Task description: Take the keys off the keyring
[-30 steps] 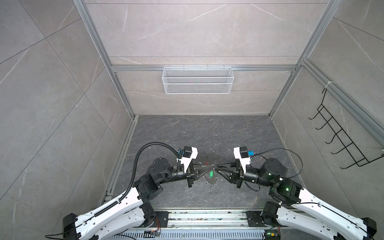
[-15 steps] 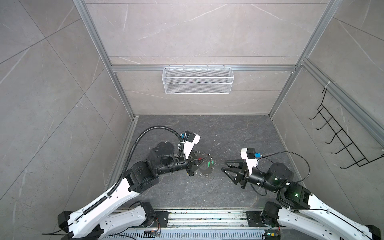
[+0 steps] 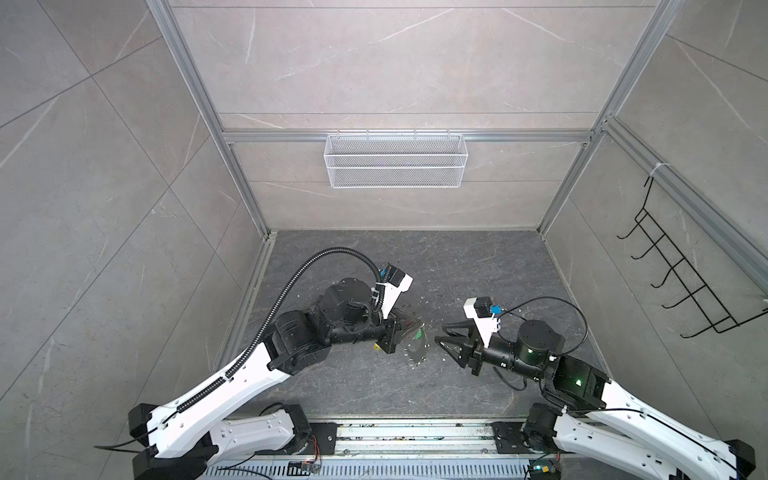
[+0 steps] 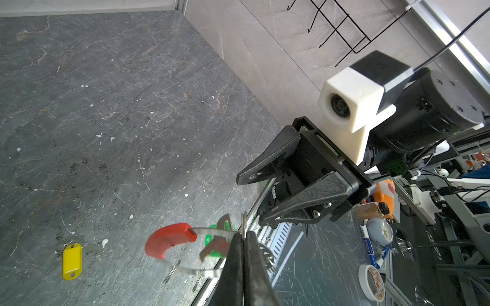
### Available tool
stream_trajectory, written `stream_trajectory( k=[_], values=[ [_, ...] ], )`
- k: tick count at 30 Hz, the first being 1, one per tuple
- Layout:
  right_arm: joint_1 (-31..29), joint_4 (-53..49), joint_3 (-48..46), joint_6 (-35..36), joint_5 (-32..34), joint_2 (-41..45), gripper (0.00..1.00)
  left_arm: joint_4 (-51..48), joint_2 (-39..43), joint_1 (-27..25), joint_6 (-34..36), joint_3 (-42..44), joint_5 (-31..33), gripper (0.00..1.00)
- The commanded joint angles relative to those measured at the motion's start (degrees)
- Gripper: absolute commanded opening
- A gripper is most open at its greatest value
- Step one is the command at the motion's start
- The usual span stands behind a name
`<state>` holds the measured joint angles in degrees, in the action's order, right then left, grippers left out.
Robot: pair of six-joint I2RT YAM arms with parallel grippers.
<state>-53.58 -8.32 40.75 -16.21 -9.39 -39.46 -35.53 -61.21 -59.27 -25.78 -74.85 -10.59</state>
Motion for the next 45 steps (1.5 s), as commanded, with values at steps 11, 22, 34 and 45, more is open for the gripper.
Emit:
stream_trajectory(
  k=[11, 22, 34, 45],
  values=[
    [0.06, 3.88, 2.12, 5.54, -6.26, 0.23, 0.45, -0.90, -0.05, -1.91, 2.17, -1.76, 1.55, 0.00],
    [0.06, 3.57, 7.13, 5.52, -13.08, -3.87, 0.38, -0.61, 1.62, -1.90, 4.64, 0.00, -3.79, 0.00],
    [0.09, 1.59, 9.92, 4.96, -15.42, -6.64, 0.26, -0.01, 2.45, -1.95, 5.82, 0.84, -5.91, 0.00],
    [0.11, 0.38, 9.37, 4.77, -15.83, -7.28, 0.17, 0.50, 3.47, -1.90, 6.10, 1.11, -6.46, 0.00]
  ],
)
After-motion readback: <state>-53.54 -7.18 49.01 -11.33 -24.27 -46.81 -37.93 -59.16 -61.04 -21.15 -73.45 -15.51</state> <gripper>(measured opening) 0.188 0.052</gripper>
